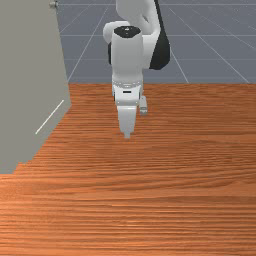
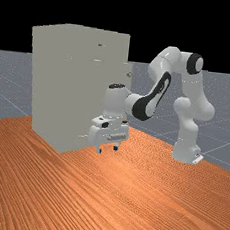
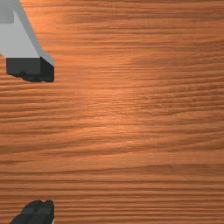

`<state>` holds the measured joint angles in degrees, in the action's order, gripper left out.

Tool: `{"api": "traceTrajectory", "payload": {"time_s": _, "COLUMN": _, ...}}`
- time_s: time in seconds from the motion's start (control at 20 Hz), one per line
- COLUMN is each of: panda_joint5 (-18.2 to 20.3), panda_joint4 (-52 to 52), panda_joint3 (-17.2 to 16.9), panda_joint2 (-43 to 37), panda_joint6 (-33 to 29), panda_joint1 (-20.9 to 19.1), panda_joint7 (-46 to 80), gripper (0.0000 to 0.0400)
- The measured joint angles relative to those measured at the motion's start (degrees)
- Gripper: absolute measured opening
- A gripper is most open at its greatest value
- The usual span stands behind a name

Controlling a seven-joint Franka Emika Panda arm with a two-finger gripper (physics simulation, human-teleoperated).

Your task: Open the cabinet door

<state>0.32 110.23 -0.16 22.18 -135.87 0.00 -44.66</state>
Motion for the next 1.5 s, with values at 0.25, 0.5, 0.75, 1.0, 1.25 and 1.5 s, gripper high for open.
{"api": "traceTrajectory", "payload": {"time_s": 0.25, "panda_joint5": -2.9, "panda_joint4": 4.5, "panda_joint3": -3.6, "panda_joint2": -5.1, "panda_joint6": 7.6, "panda_joint1": 1.5, "panda_joint7": 16.7, "gripper": 0.0225}}
{"api": "traceTrajectory", "payload": {"time_s": 0.5, "panda_joint5": -2.2, "panda_joint4": 3.7, "panda_joint3": -7.6, "panda_joint2": -15.6, "panda_joint6": 21.1, "panda_joint1": 5.3, "panda_joint7": 79.2, "gripper": 0.002}}
{"api": "traceTrajectory", "payload": {"time_s": 0.75, "panda_joint5": -1.7, "panda_joint4": 4.0, "panda_joint3": -8.3, "panda_joint2": -17.0, "panda_joint6": 23.4, "panda_joint1": 5.6, "panda_joint7": 92.3, "gripper": 0.0002}}
{"api": "traceTrajectory", "payload": {"time_s": 1.0, "panda_joint5": -4.9, "panda_joint4": 15.2, "panda_joint3": -7.9, "panda_joint2": -29.4, "panda_joint6": 18.9, "panda_joint1": 5.6, "panda_joint7": 96.0, "gripper": 0.0}}
{"api": "traceTrajectory", "payload": {"time_s": 1.25, "panda_joint5": -10.9, "panda_joint4": 31.7, "panda_joint3": -5.2, "panda_joint2": -54.1, "panda_joint6": 14.7, "panda_joint1": 3.5, "panda_joint7": 100.9, "gripper": 0.0}}
{"api": "traceTrajectory", "payload": {"time_s": 1.5, "panda_joint5": -11.7, "panda_joint4": 44.8, "panda_joint3": -4.8, "panda_joint2": -78.4, "panda_joint6": 14.0, "panda_joint1": 0.5, "panda_joint7": 103.5, "gripper": 0.0}}
